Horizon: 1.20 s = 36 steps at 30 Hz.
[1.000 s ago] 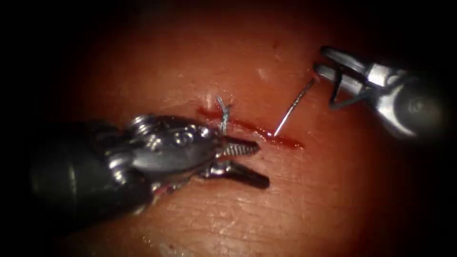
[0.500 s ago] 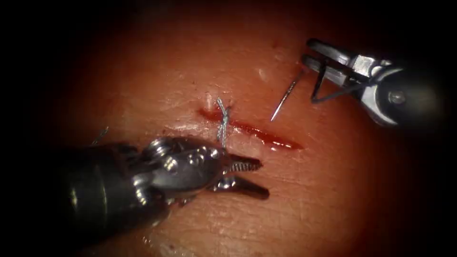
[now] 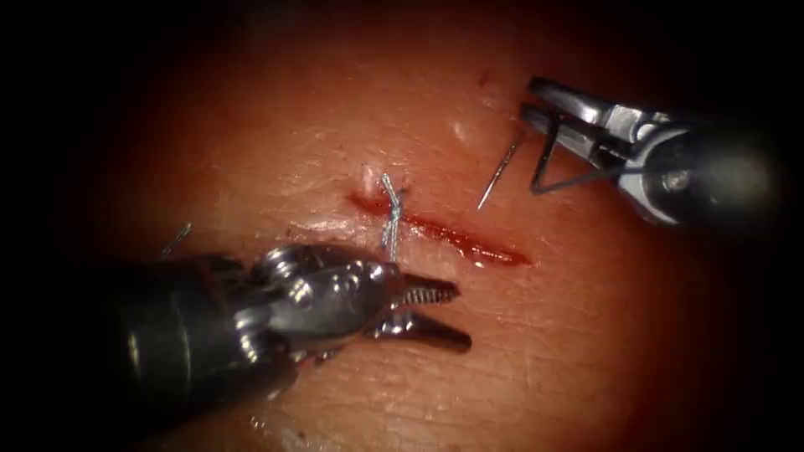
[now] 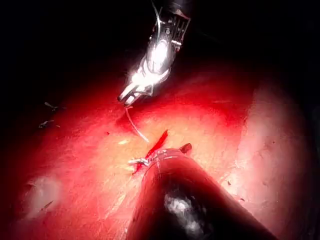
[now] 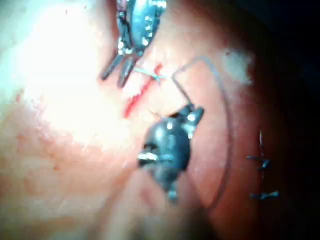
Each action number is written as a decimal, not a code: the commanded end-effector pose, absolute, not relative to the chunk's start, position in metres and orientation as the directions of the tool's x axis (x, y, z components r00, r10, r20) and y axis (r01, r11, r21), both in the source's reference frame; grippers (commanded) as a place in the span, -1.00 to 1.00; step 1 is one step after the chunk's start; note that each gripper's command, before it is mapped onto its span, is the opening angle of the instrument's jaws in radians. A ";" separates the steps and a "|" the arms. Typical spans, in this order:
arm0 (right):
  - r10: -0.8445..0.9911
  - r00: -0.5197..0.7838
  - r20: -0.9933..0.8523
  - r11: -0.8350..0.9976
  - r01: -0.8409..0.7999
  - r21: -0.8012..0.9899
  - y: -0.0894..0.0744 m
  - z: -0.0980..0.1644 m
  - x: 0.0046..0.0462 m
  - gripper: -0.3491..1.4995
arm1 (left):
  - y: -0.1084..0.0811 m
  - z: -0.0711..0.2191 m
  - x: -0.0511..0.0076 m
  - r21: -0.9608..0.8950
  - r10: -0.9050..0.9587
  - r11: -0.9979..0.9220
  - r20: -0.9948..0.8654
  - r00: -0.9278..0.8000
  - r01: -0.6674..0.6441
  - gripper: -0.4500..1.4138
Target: Wound Closure
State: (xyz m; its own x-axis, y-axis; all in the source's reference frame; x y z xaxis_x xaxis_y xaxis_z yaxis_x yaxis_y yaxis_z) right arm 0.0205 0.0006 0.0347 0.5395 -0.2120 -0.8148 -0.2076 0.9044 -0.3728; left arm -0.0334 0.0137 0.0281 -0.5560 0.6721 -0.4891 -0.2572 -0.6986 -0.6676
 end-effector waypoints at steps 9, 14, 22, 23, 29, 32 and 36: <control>-0.251 0.546 -0.799 0.895 -0.184 -0.406 0.000 0.036 0.0215 -1.00 | 0.014 0.029 -0.0340 -0.674 0.676 -0.694 -0.486 -0.555 -0.255 -0.15; -0.271 0.553 -0.788 0.889 -0.169 -0.425 0.000 0.036 0.0216 -1.00 | 0.014 0.029 -0.0340 -0.674 0.676 -0.694 -0.486 -0.555 -0.255 -0.15; -0.285 0.556 -0.781 0.884 -0.162 -0.438 0.000 0.036 0.0220 -1.00 | 0.014 0.029 -0.0340 -0.678 0.679 -0.689 -0.481 -0.554 -0.256 -0.17; -0.291 0.557 -0.778 0.882 -0.159 -0.444 0.000 0.036 0.0222 -1.00 | 0.014 0.029 -0.0340 -0.678 0.679 -0.689 -0.481 -0.554 -0.256 -0.17; -0.306 0.579 -0.756 0.881 -0.129 -0.455 -0.002 0.037 0.0235 -1.00 | 0.014 0.029 -0.0339 -0.684 0.686 -0.681 -0.474 -0.552 -0.261 -0.17; -0.328 0.581 -0.745 0.884 -0.091 -0.459 -0.003 0.037 0.0242 -1.00 | 0.014 0.029 -0.0339 -0.684 0.686 -0.682 -0.474 -0.552 -0.260 -0.17; -0.341 0.580 -0.740 0.882 -0.075 -0.466 -0.004 0.036 0.0244 -1.00 | 0.014 0.029 -0.0339 -0.687 0.690 -0.678 -0.470 -0.551 -0.263 -0.19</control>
